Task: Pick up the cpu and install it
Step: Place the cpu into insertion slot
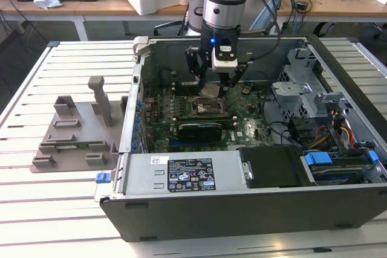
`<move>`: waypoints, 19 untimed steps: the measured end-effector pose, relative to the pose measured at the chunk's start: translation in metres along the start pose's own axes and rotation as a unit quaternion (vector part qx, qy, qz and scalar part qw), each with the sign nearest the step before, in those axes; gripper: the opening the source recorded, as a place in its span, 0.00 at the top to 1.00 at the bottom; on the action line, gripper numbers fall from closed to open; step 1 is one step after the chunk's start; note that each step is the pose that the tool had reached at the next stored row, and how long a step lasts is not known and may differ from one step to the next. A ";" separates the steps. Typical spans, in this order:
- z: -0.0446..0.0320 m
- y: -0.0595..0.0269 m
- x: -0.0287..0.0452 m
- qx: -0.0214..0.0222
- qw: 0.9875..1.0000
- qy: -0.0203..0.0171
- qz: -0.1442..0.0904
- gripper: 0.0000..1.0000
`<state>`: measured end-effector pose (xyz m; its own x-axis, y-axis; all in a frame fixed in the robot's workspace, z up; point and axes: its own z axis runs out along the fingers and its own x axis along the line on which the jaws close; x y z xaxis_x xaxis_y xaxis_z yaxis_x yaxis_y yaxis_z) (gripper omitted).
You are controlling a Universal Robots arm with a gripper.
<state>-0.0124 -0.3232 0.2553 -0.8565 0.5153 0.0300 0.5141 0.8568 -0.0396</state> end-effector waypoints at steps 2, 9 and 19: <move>0.0000 0.0000 0.0000 0.000 1.000 0.000 0.008 0.45; 0.0000 0.0000 0.0000 -0.001 0.999 0.002 0.053 0.45; 0.0000 0.0000 0.0000 -0.002 0.993 0.004 0.118 0.45</move>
<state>-0.0124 -0.3232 0.2552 -0.7121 0.7016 0.0282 0.7004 0.7125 -0.0422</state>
